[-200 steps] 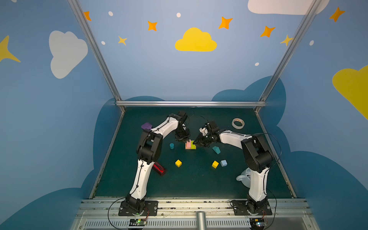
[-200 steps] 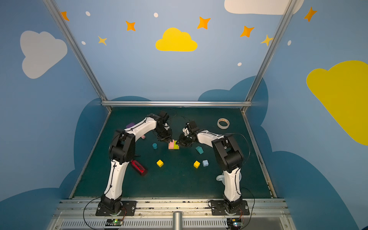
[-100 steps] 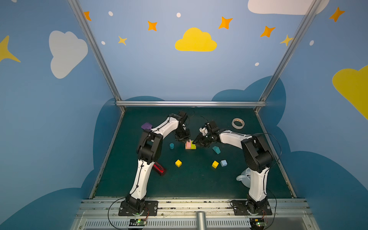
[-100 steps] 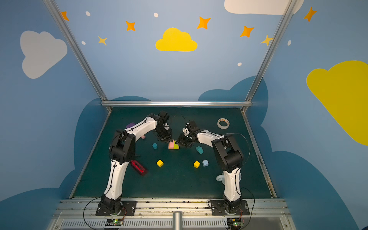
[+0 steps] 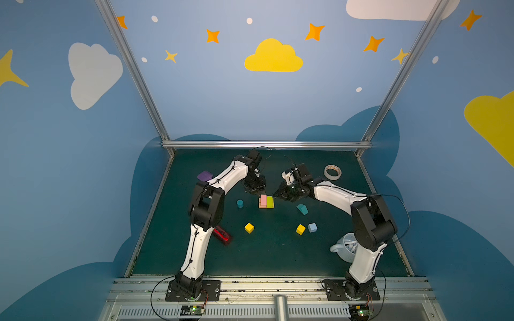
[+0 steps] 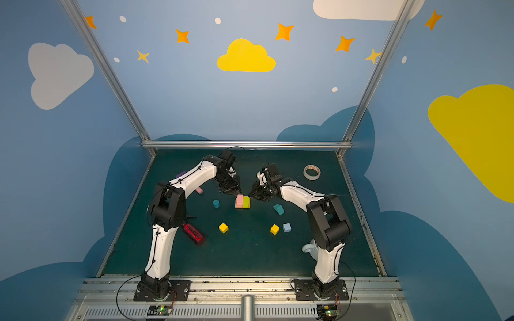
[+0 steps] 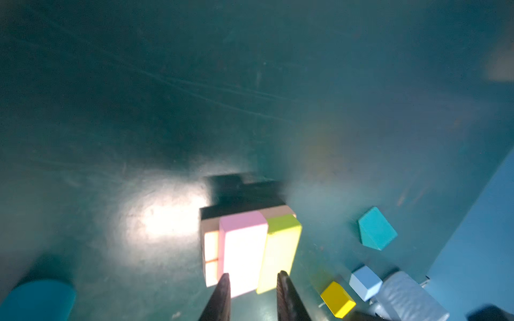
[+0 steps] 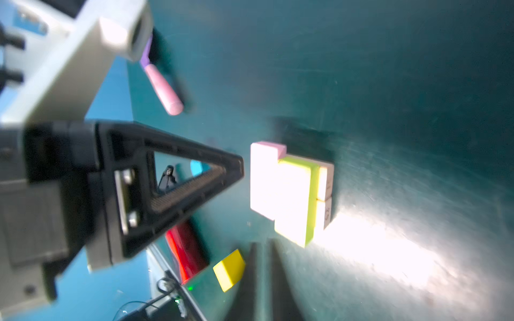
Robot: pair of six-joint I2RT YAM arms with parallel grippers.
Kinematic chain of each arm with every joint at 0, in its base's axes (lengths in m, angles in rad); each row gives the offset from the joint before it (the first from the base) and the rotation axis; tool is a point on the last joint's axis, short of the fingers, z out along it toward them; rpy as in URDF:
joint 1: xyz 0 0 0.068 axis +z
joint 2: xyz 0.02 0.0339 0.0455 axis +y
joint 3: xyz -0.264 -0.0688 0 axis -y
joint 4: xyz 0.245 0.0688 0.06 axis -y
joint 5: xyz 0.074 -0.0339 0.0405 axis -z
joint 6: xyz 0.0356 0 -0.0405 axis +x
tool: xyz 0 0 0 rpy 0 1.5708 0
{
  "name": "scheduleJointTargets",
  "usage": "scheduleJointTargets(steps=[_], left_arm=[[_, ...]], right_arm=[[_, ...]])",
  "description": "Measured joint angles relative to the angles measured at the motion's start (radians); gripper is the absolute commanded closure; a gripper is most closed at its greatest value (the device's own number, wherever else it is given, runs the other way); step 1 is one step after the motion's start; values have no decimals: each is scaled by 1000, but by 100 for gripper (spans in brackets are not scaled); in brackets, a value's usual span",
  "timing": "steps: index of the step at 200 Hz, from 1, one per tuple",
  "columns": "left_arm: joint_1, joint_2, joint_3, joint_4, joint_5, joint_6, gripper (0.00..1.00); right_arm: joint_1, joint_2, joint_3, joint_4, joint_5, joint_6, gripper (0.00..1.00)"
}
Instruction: Build the wood block tower
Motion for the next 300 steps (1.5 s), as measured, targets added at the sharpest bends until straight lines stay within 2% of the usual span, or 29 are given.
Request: scheduleJointTargets(steps=[26,66,138,300], left_arm=[[0,-94,-68,32,0,-15,71],[0,-251,-241,119,-1,-61,73],[-1,-407,-467,249,-8,-143,73],[-29,-460,-492,279,-14,-175,72]], right_arm=[[3,-51,-81,6,5,3,100],[21,-53,-193,35,2,29,100],[72,43,-200,138,-5,81,100],[79,92,-171,223,26,137,100]])
